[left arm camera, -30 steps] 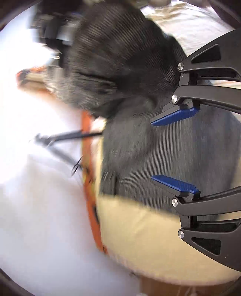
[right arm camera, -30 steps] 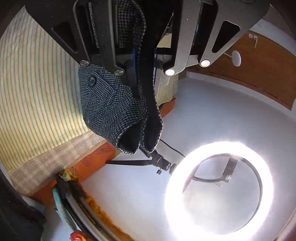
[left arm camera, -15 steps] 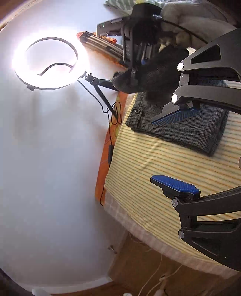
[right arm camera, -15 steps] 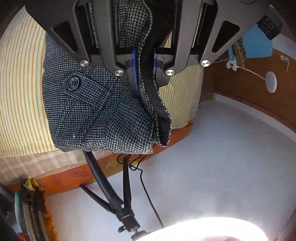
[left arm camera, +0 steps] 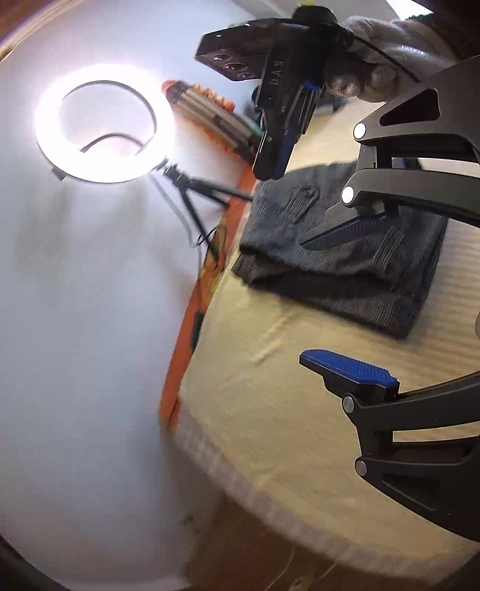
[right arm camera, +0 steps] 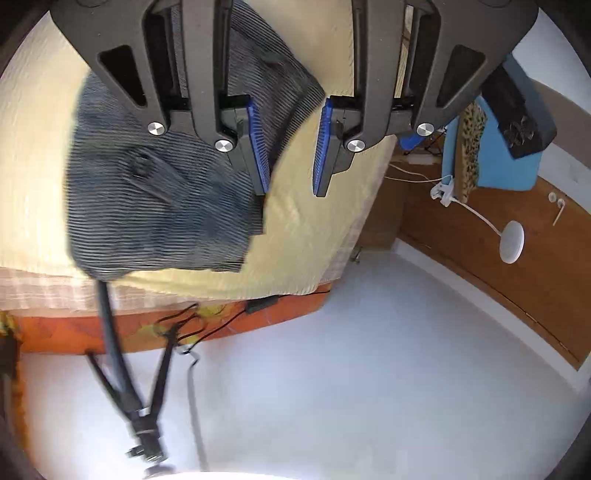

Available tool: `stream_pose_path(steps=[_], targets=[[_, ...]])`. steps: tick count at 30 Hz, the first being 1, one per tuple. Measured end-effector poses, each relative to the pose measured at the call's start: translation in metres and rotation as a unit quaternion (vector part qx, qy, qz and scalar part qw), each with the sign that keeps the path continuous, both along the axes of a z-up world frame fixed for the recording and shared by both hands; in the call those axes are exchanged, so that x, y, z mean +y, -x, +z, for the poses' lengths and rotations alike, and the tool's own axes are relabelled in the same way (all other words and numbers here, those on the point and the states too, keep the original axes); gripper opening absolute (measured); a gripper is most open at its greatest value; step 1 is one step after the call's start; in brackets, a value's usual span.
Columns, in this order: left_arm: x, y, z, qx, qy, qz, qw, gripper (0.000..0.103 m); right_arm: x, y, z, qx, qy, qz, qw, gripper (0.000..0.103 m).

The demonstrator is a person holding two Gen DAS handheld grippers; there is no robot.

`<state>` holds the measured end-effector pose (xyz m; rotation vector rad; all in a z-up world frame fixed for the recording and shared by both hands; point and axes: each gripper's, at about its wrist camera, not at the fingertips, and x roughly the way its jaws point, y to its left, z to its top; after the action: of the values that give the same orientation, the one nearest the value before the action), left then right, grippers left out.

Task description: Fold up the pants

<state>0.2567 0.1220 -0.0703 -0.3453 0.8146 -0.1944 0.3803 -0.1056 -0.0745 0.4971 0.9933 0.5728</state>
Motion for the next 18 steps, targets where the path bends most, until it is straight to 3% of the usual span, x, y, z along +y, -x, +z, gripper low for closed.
stream_pose_path(steps=[3, 8, 12, 14, 18], targets=[[-0.018, -0.003, -0.015, 0.027, 0.009, -0.037, 0.9989, 0.055, -0.036, 0.021, -0.007, -0.003, 0.035, -0.029, 0.999, 0.026], [-0.053, -0.009, -0.037, 0.059, -0.025, -0.081, 0.9946, 0.055, -0.079, 0.05, -0.044, 0.042, 0.051, -0.058, 0.996, 0.026], [-0.07, -0.012, -0.056, 0.079, -0.077, -0.088, 0.9901, 0.055, -0.082, 0.061, -0.067, 0.062, 0.055, -0.055, 0.995, 0.026], [-0.074, -0.014, -0.065, 0.078, -0.121, -0.08, 0.9864, 0.055, -0.075, 0.066, -0.076, 0.067, 0.052, -0.044, 0.995, 0.026], [-0.066, -0.017, -0.078, 0.095, -0.149, -0.06, 0.9824, 0.055, -0.06, 0.074, -0.081, 0.05, 0.091, -0.028, 0.994, 0.026]])
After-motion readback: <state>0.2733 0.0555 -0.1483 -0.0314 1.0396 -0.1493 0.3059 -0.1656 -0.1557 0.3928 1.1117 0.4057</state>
